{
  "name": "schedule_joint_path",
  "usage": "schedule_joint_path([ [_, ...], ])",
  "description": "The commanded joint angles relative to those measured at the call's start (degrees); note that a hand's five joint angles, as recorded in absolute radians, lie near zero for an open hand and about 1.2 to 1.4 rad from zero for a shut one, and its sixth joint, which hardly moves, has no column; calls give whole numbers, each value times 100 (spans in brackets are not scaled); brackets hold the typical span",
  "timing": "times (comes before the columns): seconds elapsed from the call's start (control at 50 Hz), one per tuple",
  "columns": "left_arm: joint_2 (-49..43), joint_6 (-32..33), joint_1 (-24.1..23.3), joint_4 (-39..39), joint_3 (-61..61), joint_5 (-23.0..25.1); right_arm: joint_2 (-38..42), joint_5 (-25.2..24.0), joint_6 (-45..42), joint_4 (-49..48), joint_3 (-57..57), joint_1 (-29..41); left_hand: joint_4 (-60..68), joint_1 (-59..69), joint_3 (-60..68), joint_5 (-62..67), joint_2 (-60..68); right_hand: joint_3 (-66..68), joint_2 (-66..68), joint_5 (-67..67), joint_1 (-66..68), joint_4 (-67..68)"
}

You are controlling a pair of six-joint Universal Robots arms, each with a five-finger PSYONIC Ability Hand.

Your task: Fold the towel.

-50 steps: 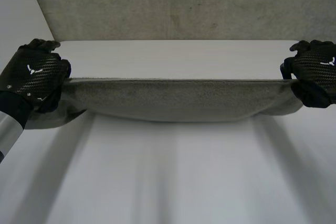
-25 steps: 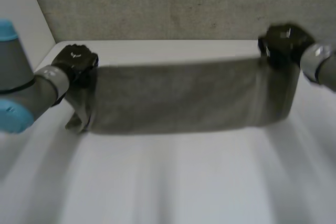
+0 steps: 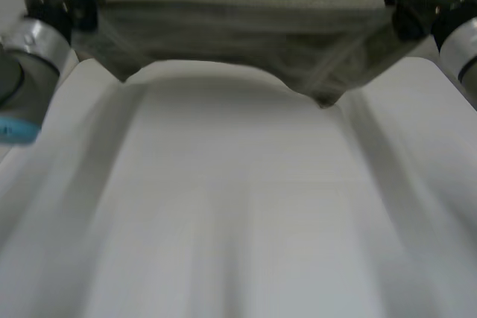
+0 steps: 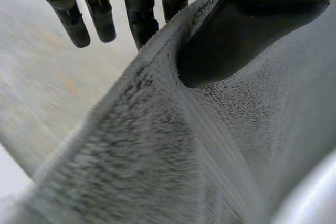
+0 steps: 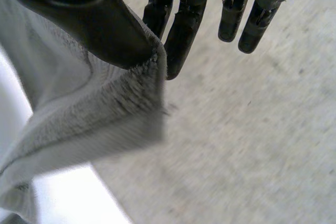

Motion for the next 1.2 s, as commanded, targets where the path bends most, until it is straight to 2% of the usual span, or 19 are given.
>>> schedule_joint_path([
  [0.02,278,58,211,479,-2114,539,-307,-580,-38,-217,1471,-326,-336,526,-298,238,225,-249,308,215,534,-436],
  [0.14,680,391,528,806,-3205,750,-807,-1126,-55,-209,2359,-484,-336,526,-298,238,225,-249,308,215,534,-436],
  [0.26,1506,498,678,753,-4059,909,-1450,-1232,-47,-147,2924,-520,-336,526,-298,238,225,-249,308,215,534,-436],
  [0.34,2071,489,819,683,-4465,926,-2413,-1206,14,28,3397,-537,-336,526,-298,238,225,-249,308,215,534,-436],
  [0.42,2886,463,1064,333,-4746,952,-3311,-1206,33,396,3469,-757,-336,526,-298,238,225,-249,308,215,534,-436],
  [0.56,3363,331,1285,-460,-4781,1295,-3419,-1355,-73,950,3469,-1099,-336,526,-298,238,225,-249,308,215,534,-436],
  [0.66,3311,295,1311,-873,-4746,1638,-3043,-1627,-397,1197,3417,-1223,-336,526,-298,238,225,-249,308,215,534,-436],
  [0.74,3108,295,1311,-855,-4658,1621,-2463,-1619,-889,1452,3171,-1188,-336,526,-298,238,225,-249,308,215,534,-436],
  [0.76,2882,348,1294,-829,-4563,1647,-2461,-1619,-890,1453,3170,-1188,-336,526,-298,238,225,-249,308,215,534,-436],
  [0.84,2326,366,1215,-855,-4157,1568,-1585,-1575,-1232,1619,2741,-1162,-336,526,-298,238,225,-249,308,215,534,-436],
  [0.88,1740,374,1154,-899,-3738,1568,-1301,-1557,-1251,1628,2528,-1162,-336,526,-298,238,225,-249,308,215,534,-436],
  [0.92,1441,383,1101,-882,-3501,1568,-767,-1409,-1259,1637,2056,-1153,-336,526,-298,238,225,-249,308,215,534,-436],
  [0.98,870,444,995,-908,-2982,1568,-510,-1259,-1277,1646,1808,-1127,-336,526,-298,238,225,-249,308,215,534,-436],
  [1.08,61,559,811,-908,-2139,1507,499,-636,-1312,1628,791,-688,-336,526,-298,238,225,-249,308,215,534,-436],
  [1.2,-950,769,547,-926,-970,1190,1064,-485,-1295,1576,278,-582,-336,526,-298,238,225,-249,308,215,534,-436],
])
